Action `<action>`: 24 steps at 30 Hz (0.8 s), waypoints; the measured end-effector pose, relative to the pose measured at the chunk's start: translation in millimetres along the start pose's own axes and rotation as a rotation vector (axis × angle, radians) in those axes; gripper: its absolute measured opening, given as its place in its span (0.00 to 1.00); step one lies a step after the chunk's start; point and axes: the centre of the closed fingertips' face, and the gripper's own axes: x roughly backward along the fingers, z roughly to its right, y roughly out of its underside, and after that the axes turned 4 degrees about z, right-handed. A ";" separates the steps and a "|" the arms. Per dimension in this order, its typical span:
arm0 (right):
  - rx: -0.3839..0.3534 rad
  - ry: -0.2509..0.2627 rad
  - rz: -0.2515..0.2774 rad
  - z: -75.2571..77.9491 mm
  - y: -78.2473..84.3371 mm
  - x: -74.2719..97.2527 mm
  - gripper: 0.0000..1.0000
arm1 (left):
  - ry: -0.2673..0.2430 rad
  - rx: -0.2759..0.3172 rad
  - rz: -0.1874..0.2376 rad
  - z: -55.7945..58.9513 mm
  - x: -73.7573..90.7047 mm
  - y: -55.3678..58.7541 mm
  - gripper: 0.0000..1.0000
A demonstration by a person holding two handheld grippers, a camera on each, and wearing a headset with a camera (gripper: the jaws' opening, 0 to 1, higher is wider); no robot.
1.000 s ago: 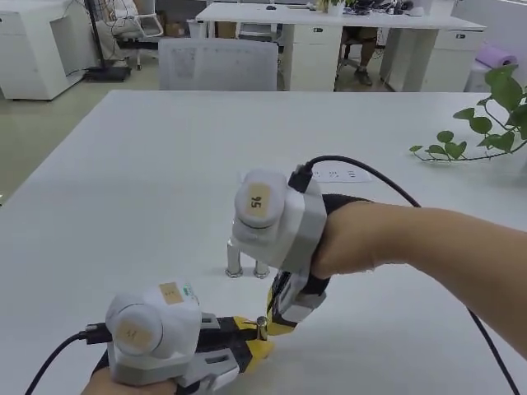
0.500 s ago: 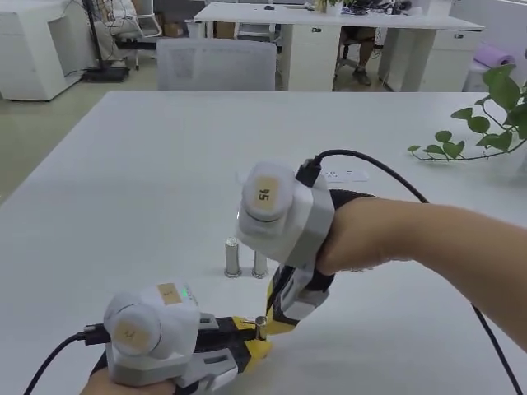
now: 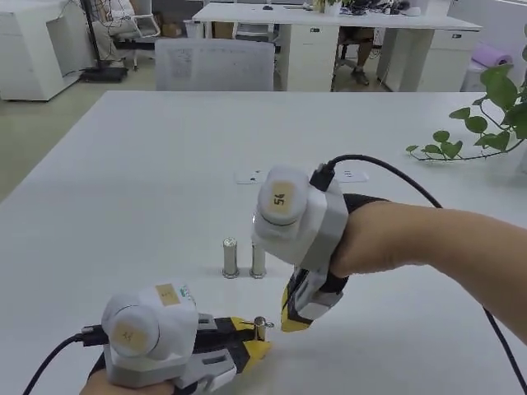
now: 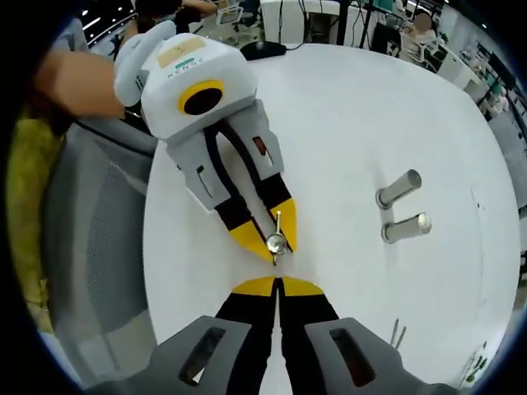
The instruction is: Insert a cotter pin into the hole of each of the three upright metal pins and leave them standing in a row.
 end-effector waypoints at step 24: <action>-0.082 0.035 0.060 14.1 10.1 7.2 0.03 | -0.104 0.002 -0.004 -67.3 28.6 -3.7 0.06</action>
